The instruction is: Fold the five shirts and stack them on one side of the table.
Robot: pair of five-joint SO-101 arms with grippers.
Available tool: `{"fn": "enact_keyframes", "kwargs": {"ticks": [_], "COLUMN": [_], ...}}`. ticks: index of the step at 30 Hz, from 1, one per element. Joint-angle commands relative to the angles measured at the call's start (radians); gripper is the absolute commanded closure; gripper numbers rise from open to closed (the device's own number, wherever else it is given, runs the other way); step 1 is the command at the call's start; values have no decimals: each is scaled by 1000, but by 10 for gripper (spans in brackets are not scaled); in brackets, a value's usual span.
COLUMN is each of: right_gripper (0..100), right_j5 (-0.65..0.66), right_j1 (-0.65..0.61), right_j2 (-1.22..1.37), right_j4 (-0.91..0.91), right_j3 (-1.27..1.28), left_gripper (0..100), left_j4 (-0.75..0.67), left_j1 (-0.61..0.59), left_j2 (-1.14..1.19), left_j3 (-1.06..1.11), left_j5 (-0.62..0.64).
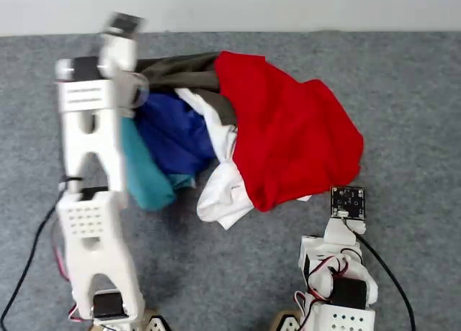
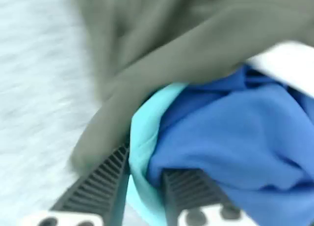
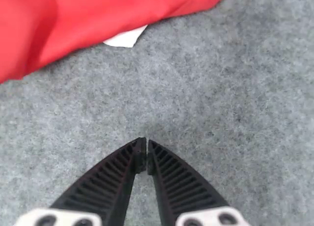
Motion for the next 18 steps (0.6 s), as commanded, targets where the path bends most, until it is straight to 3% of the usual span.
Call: {"fn": "enact_keyframes", "kwargs": {"ticks": [1,11,18], "right_gripper": [990,990,990], "right_j5": [-9,-9,-9], "right_j1": [10,10,10], "right_j2": [-7,-7,-7], "right_j4": [4,4,4], "right_j3": [17,17,17], "left_gripper": [988,987,987], "left_j4": [23,21,12], "left_j1": [-155,-499,-669], "left_j2": [-173,-413,-503], "left_j3": [-51,-56,-58], "left_j5": [8,-51,-114]}}
